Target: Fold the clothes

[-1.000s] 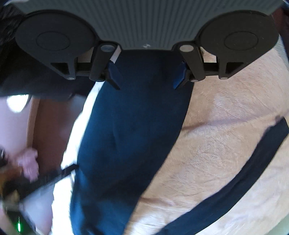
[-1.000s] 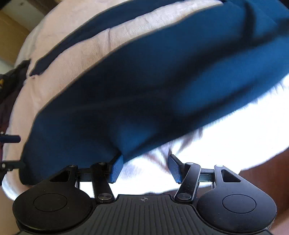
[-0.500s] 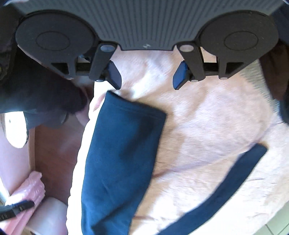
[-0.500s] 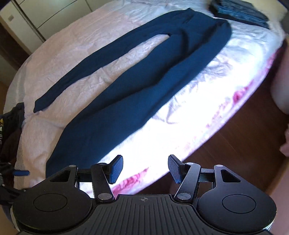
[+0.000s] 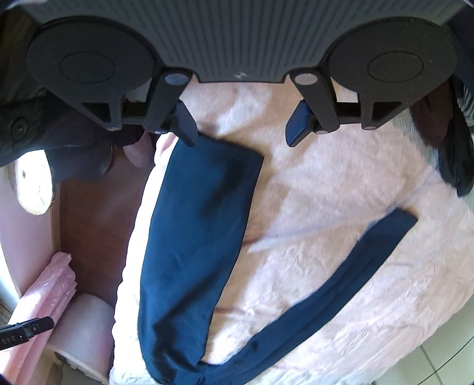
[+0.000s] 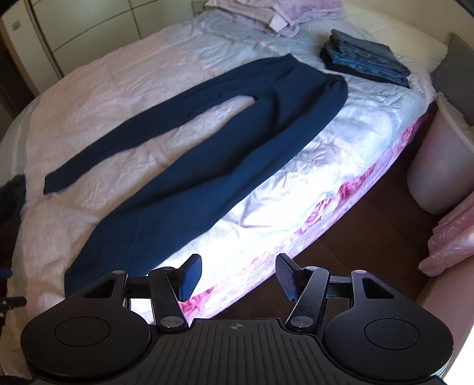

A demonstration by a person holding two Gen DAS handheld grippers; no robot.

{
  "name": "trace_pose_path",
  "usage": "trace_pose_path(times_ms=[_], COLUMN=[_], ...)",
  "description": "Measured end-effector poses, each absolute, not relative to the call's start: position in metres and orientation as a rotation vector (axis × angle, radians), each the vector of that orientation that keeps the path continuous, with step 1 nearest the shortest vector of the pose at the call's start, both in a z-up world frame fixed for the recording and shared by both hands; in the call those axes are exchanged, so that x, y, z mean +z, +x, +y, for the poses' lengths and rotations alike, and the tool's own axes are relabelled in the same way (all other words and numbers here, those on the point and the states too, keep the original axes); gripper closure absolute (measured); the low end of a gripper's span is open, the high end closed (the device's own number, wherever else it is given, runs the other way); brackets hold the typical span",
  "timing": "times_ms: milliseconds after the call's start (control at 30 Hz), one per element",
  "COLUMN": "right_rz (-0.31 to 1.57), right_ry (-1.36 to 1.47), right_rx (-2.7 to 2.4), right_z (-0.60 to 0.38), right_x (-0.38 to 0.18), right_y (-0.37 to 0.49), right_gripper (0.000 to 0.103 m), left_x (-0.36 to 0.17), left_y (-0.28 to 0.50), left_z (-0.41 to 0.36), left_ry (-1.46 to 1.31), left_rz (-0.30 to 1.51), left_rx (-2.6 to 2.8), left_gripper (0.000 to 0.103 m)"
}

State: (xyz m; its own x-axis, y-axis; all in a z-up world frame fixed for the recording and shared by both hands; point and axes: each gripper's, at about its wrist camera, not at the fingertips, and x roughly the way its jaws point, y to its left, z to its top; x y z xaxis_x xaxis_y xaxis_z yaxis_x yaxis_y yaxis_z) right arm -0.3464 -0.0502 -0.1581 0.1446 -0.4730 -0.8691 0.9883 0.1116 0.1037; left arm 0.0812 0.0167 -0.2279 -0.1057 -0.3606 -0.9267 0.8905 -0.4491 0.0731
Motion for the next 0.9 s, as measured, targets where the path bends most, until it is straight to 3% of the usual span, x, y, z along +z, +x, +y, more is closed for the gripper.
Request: trace_pose_path(times_ms=[267,367,467,667,900], right_rz=[0.771,0.805,0.859,0.932,1.081], right_ry=[0.733,0.626,0.49,0.283,0.161], right_rx=[-1.291,-1.29,-1.268,-1.136,-0.862], right_z=[-0.062,-0.079,-0.11,-0.205,-0.356], right_x=[-0.142,-0.137,-0.136,-0.153,-0.221], right_y=[-0.365,-0.385,-0.409,-0.463,-0.522], right_gripper=[0.044,0.044,0.044,0.044,0.044], left_x=[-0.219,-0.221,-0.226,-0.254,-0.295], left_y=[0.056,0.035,0.008,-0.062,-0.164], left_z=[-0.005,-0.007,-0.021,-0.067,-0.086], left_ry=[1.206,1.291,1.301,1.248,1.306], left_rz=[0.545,0.339,0.266,0.322,0.443], left_rx=[-1.774,-1.761,-1.767,-1.7,-1.495], left_gripper=[0.04,0.04,0.039,0.039,0.04])
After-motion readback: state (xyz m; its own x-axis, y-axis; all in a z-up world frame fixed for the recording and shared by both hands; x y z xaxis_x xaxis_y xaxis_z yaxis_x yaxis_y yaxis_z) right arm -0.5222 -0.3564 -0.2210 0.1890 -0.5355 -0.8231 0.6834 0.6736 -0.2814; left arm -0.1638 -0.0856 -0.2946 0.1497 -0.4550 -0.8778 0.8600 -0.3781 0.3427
